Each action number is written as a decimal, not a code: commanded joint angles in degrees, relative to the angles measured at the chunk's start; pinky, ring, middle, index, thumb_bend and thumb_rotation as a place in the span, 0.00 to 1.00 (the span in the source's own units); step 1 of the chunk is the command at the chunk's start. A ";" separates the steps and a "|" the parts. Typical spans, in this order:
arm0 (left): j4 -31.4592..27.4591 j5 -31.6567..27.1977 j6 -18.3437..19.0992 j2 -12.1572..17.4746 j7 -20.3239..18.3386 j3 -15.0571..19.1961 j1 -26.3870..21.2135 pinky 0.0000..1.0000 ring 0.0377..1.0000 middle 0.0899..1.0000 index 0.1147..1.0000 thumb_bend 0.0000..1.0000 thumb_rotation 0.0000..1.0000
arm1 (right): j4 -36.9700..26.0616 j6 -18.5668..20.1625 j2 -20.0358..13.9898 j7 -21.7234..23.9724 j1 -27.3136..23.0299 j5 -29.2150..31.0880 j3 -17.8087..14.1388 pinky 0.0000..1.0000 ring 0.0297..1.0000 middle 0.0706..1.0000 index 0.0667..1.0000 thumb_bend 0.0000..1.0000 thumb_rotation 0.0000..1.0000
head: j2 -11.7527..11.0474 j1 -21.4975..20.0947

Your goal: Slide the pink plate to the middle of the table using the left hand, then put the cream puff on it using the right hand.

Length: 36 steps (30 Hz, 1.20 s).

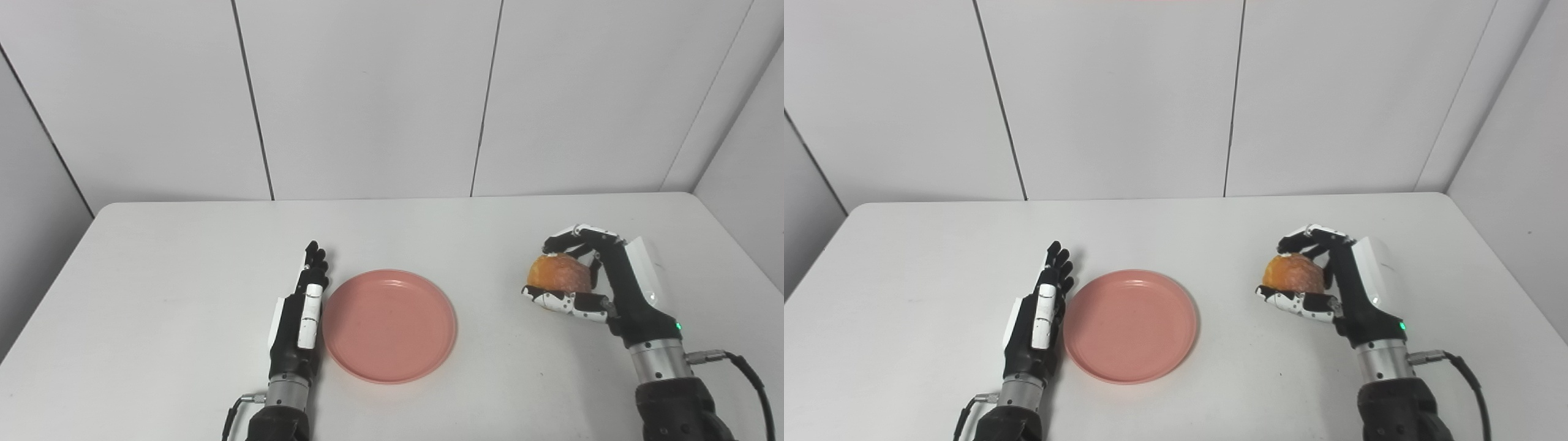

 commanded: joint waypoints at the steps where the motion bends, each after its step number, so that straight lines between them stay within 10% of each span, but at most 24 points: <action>1: 3.31 0.42 -1.93 -0.55 0.63 -0.32 1.86 1.00 1.00 1.00 1.00 0.73 0.96 | -0.89 -2.77 0.86 0.56 -2.80 1.43 0.62 0.17 0.43 0.47 0.42 0.51 0.00 | 0.05 0.13; 18: 2.51 0.85 -1.34 -0.53 -0.02 -2.19 1.81 1.00 1.00 1.00 1.00 0.68 1.00 | 2.39 -1.12 7.20 5.32 -9.41 -0.40 8.18 0.17 0.43 0.42 0.46 0.51 0.00 | 0.45 1.01; 36: 1.90 -0.08 0.38 0.14 -0.98 -2.51 1.62 1.00 1.00 1.00 1.00 0.72 1.00 | 22.13 -5.88 11.88 4.30 -12.40 -3.59 15.88 0.24 0.36 0.47 0.48 0.51 0.00 | 0.81 0.35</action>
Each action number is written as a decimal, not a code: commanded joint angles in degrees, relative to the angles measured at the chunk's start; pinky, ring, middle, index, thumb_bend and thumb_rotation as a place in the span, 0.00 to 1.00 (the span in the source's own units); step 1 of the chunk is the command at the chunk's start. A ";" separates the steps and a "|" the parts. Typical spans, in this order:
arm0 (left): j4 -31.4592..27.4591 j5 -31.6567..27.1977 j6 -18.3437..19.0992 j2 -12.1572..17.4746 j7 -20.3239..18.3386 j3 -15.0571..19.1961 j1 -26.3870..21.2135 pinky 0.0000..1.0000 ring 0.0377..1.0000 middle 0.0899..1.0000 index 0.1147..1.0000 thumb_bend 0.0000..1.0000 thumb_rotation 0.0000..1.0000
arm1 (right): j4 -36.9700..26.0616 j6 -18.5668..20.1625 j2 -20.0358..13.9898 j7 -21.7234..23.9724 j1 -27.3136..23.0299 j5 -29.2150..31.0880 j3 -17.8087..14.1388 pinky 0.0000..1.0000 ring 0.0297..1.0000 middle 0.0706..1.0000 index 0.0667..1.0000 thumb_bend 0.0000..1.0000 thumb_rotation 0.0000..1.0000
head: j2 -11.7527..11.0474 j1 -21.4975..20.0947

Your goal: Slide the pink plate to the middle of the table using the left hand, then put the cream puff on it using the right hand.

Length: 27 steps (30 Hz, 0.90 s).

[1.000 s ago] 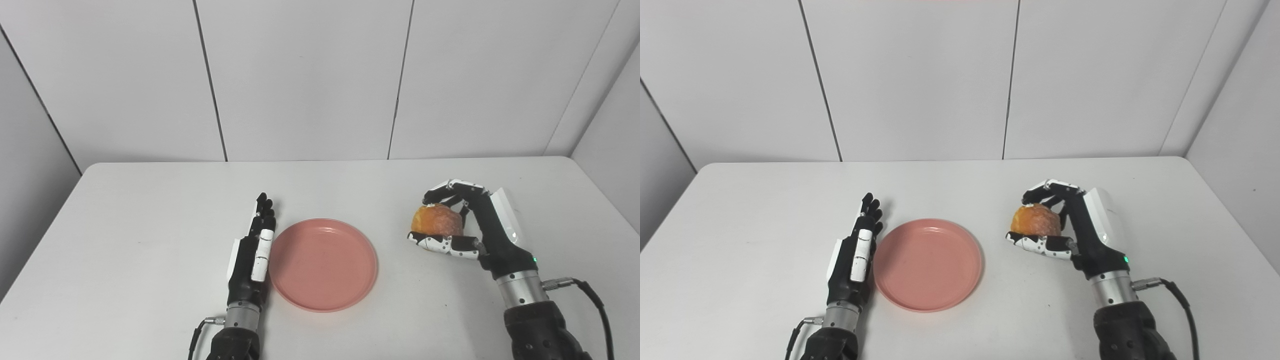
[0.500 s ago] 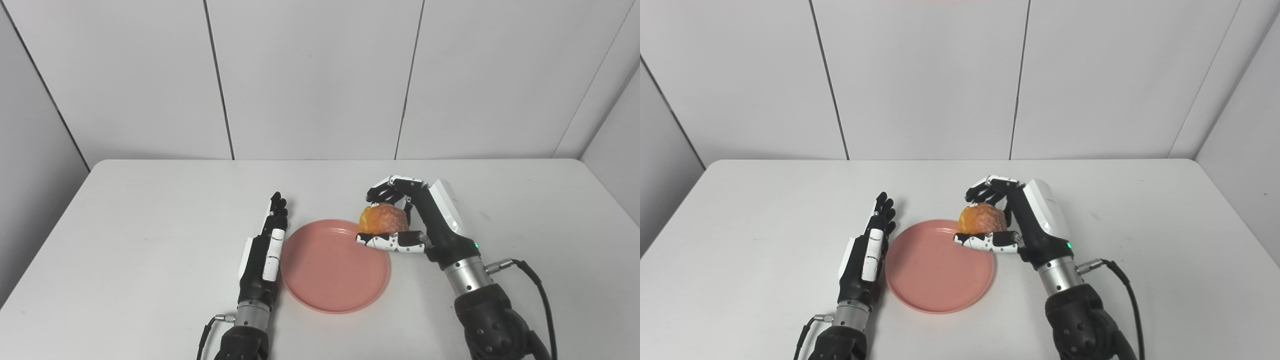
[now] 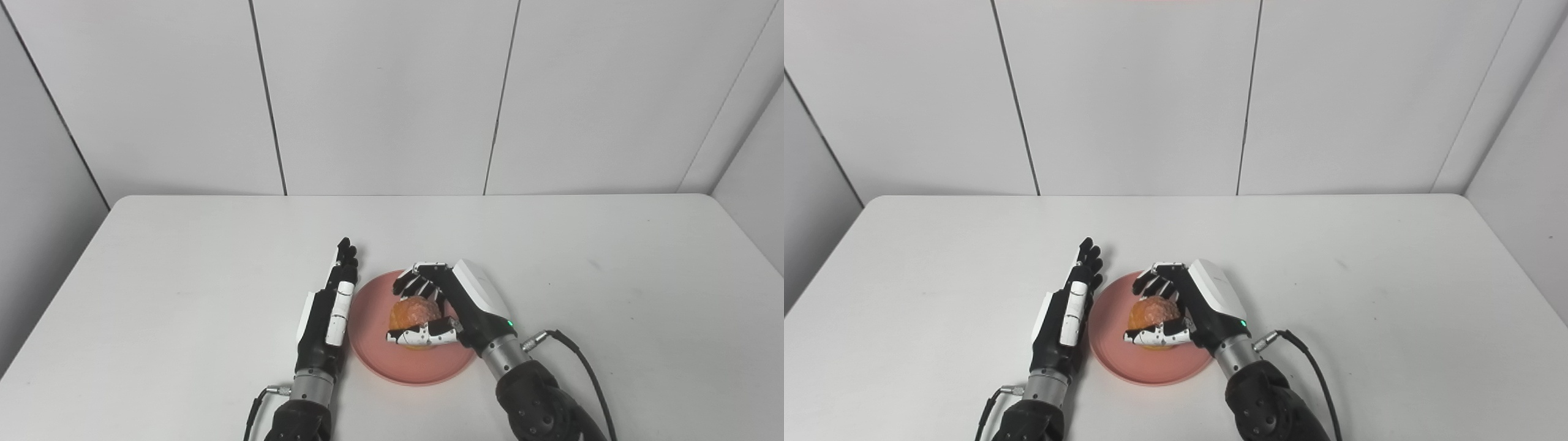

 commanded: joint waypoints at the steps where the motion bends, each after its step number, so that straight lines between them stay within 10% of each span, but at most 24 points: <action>1: 2.11 -0.02 -1.03 0.15 -0.29 -0.11 1.83 1.00 1.00 1.00 1.00 0.72 1.00 | 0.67 -3.74 0.04 -1.80 -2.99 -1.14 0.57 0.26 0.37 0.48 0.47 0.51 0.00 | 0.16 0.07; 15: 1.41 0.59 -1.12 -0.22 0.80 0.17 2.20 1.00 1.00 1.00 1.00 0.78 0.99 | 10.76 -17.11 -1.92 -12.48 -4.86 -7.00 3.34 0.44 0.43 0.48 0.44 0.51 0.00 | 0.85 -0.33; 18: 1.47 0.91 -1.06 -0.12 1.05 0.00 2.16 1.00 1.00 1.00 1.00 0.79 0.99 | 9.43 -19.30 -2.16 -13.19 -4.14 -6.79 3.21 0.61 0.68 0.68 0.46 0.50 0.11 | 0.85 -0.33; 20: 1.07 0.80 -0.87 0.17 0.64 -0.21 2.20 1.00 1.00 1.00 1.00 0.75 1.00 | 7.95 -20.56 -2.47 -13.36 -3.49 -6.88 3.26 0.70 0.78 0.79 0.70 0.51 0.12 | 1.23 -0.55; 27: 0.59 1.76 -0.86 0.57 1.00 -0.42 2.33 1.00 1.00 1.00 1.00 0.76 1.00 | 1.50 -21.31 -3.12 -11.11 -0.79 -4.30 2.18 0.93 0.95 0.94 0.89 0.59 0.51 | 1.51 -0.75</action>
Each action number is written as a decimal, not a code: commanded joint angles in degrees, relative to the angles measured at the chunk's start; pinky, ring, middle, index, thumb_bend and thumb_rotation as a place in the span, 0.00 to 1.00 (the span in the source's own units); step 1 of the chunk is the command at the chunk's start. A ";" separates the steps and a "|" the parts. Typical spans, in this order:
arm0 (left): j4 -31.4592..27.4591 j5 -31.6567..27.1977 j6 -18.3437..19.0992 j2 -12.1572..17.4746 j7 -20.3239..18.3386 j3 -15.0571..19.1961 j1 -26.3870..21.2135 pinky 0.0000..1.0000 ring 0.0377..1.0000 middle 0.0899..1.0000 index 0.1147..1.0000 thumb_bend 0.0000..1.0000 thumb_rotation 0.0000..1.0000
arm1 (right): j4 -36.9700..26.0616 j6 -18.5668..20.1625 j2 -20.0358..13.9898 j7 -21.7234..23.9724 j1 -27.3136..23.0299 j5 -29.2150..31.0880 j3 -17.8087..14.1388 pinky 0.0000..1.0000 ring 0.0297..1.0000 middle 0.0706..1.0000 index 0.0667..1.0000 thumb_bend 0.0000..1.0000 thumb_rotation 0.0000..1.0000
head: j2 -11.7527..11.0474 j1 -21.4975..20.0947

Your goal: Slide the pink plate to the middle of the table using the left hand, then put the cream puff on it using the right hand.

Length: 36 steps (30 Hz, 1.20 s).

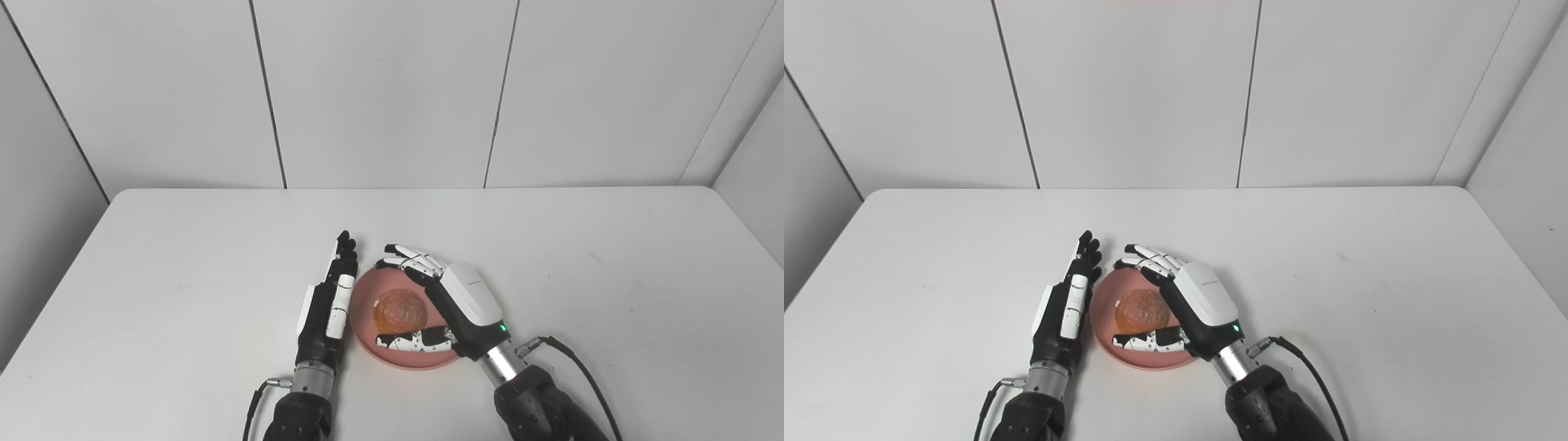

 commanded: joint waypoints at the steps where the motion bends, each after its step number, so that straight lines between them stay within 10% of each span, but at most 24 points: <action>1: 0.86 0.38 -0.43 0.23 0.39 0.16 2.40 1.00 1.00 1.00 1.00 0.76 1.00 | -3.27 -2.10 -0.26 0.11 -0.23 2.04 -1.38 0.95 0.96 0.96 0.91 0.61 0.57 | -0.15 0.03; 10: -0.03 -1.64 0.54 0.53 -0.37 1.41 2.90 1.00 1.00 1.00 1.00 0.77 1.00 | -7.85 -1.06 -1.42 0.39 5.15 4.73 -5.94 0.94 1.00 1.00 1.00 0.69 0.86 | -0.18 -0.41; 19: -6.97 -6.56 4.54 4.21 -5.96 1.52 5.56 1.00 1.00 1.00 1.00 0.69 1.00 | -7.33 -1.92 0.53 3.14 11.46 19.25 -12.40 1.00 1.00 1.00 1.00 0.67 0.92 | 0.17 -0.37; 36: -4.11 -8.51 -1.76 6.74 -8.10 2.80 6.01 1.00 1.00 1.00 1.00 0.71 1.00 | -6.57 2.01 7.64 6.12 14.86 33.60 -16.75 1.00 1.00 1.00 1.00 0.65 0.84 | 0.01 -2.17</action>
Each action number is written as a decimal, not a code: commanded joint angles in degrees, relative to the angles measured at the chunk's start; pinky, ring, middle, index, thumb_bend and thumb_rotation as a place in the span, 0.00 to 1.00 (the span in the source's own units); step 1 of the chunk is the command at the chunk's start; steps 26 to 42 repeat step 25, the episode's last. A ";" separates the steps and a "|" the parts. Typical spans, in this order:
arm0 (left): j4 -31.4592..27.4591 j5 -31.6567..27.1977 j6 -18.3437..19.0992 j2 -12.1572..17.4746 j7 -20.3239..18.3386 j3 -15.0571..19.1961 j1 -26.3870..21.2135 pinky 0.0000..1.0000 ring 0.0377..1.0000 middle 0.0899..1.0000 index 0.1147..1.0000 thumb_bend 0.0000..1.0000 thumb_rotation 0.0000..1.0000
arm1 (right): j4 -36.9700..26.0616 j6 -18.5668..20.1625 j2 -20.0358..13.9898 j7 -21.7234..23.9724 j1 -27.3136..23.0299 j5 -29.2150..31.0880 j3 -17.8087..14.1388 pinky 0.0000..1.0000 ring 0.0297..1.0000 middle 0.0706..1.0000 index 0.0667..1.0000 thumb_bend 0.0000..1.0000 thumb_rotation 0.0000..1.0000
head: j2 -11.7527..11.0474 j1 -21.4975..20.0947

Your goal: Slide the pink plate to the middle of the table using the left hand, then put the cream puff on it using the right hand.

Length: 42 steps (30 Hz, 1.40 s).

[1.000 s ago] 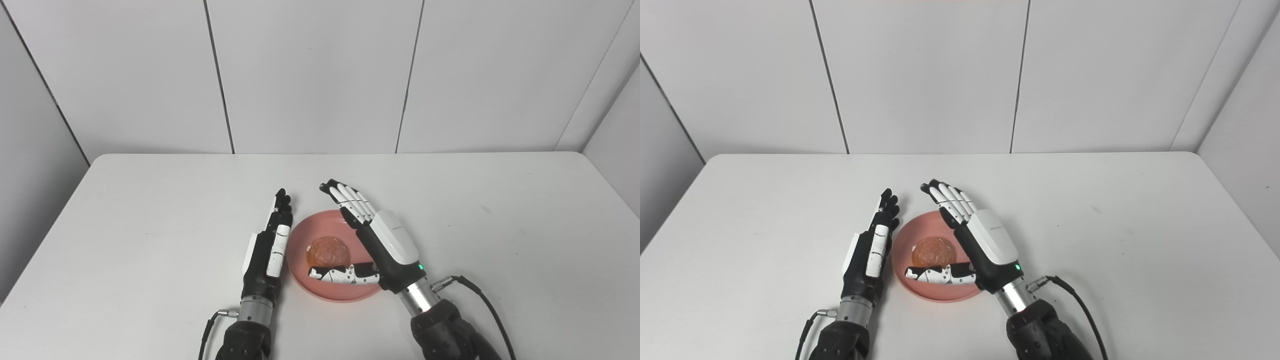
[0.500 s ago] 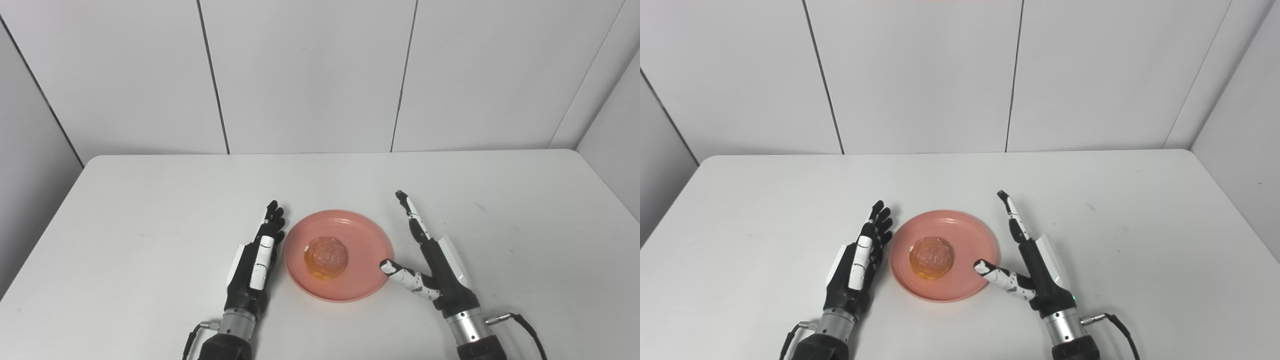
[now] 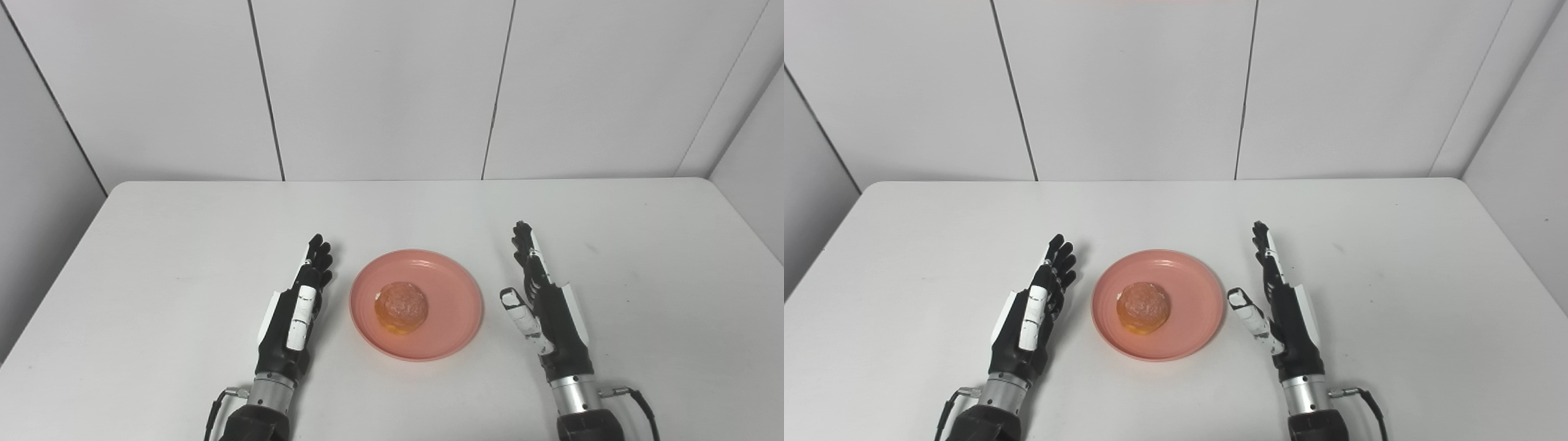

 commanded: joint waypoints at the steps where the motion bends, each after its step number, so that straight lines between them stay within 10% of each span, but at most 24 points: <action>1: 2.63 -1.15 -2.04 0.64 -0.94 0.59 0.61 1.00 1.00 1.00 1.00 0.70 1.00 | 0.35 1.47 1.79 0.75 1.62 2.33 0.10 1.00 1.00 1.00 1.00 0.64 0.84 | -0.08 0.03; 19: 2.13 -0.51 3.38 0.32 0.17 0.93 -1.11 1.00 1.00 1.00 1.00 0.64 1.00 | -2.86 15.39 2.65 5.88 2.11 9.49 -0.08 1.00 1.00 1.00 1.00 0.75 0.89 | 1.42 -0.44; 42: 0.55 1.68 7.49 0.78 0.45 0.03 -0.78 1.00 1.00 1.00 1.00 0.64 1.00 | -1.83 14.26 2.84 5.30 1.64 8.73 -1.02 1.00 1.00 1.00 1.00 0.71 0.91 | 1.46 -0.54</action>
